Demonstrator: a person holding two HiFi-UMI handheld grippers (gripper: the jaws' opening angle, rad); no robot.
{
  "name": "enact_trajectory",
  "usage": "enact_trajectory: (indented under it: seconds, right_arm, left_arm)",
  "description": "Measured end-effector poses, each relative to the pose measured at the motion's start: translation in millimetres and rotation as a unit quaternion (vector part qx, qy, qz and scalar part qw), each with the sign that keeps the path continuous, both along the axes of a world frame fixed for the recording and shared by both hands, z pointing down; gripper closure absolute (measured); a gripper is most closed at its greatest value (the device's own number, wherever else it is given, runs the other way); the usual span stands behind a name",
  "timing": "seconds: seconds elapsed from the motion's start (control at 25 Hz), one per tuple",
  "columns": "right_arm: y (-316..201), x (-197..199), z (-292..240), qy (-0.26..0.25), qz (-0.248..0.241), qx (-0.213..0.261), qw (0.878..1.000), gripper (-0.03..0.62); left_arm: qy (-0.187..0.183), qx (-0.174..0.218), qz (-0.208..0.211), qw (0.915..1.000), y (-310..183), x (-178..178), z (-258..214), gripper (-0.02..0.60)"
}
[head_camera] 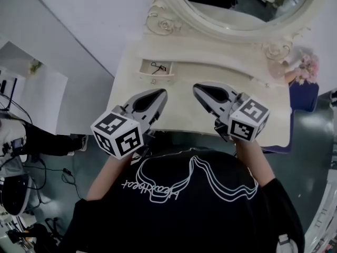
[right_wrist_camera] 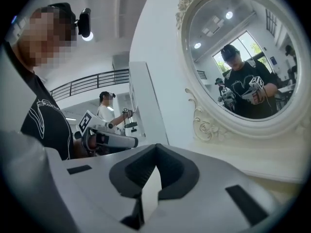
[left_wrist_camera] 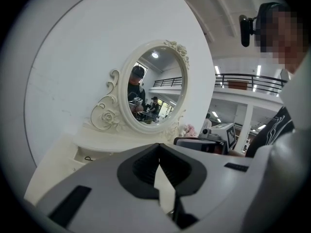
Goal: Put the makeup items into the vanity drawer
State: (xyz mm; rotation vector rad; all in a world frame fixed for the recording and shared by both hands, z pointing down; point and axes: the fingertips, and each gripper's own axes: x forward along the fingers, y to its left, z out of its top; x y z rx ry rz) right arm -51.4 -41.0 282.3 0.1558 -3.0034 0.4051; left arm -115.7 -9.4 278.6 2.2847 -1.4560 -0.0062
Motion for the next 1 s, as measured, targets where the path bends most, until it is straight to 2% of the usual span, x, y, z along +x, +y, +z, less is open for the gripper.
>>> enact_trajectory:
  seconds: [0.24, 1.0]
  right_arm:
    - [-1, 11, -4, 0.006, 0.012, 0.012, 1.0, 0.589]
    - [-3, 39, -5, 0.0, 0.019, 0.023, 1.0, 0.589]
  left_arm:
    - [-0.007, 0.013, 0.011, 0.9998, 0, 13, -11, 0.575]
    - [-0.027, 0.015, 0.029, 0.9991, -6, 49, -15, 0.575]
